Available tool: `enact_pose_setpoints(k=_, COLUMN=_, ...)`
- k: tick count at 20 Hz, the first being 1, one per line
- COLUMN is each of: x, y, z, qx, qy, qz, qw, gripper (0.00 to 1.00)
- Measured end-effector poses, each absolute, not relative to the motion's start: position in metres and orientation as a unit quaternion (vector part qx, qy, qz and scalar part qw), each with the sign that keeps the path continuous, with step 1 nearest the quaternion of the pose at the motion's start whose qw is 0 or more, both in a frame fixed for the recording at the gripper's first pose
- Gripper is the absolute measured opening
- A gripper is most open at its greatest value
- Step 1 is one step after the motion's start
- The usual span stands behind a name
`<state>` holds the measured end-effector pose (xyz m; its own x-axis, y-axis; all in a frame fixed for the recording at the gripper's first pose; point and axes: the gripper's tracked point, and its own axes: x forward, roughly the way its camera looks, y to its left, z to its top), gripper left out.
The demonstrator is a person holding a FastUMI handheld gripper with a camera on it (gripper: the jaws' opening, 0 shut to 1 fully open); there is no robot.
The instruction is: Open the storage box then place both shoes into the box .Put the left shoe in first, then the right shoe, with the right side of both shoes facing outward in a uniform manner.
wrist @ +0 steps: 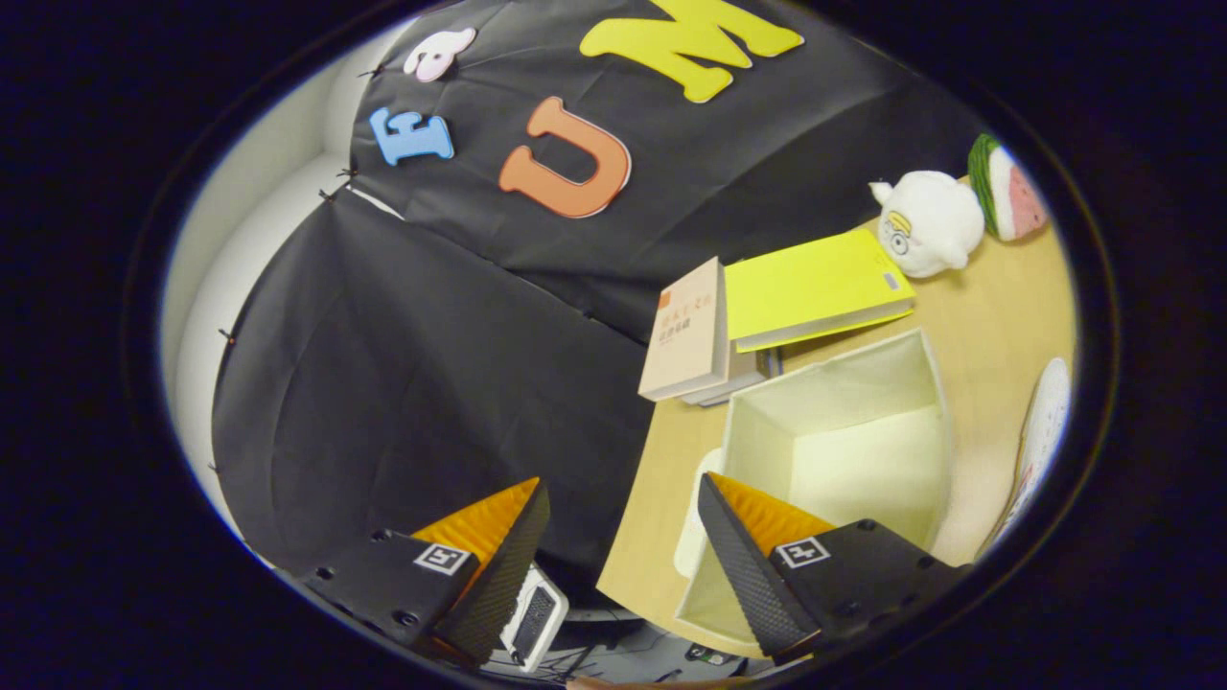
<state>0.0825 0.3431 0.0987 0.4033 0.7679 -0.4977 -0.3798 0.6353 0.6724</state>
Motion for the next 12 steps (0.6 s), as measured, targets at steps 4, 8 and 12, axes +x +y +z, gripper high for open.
enact_pose_setpoints(k=4, x=0.077, y=0.299, z=0.094, qx=0.233, qy=0.409, qz=0.328, qw=0.819, gripper=1.00)
enact_pose_setpoints(k=8, x=0.078, y=0.243, z=0.067, qx=0.196, qy=0.425, qz=0.286, qw=0.836, gripper=1.00)
enact_pose_setpoints(k=12, x=0.090, y=0.189, z=0.058, qx=0.194, qy=0.415, qz=0.254, qw=0.852, gripper=1.00)
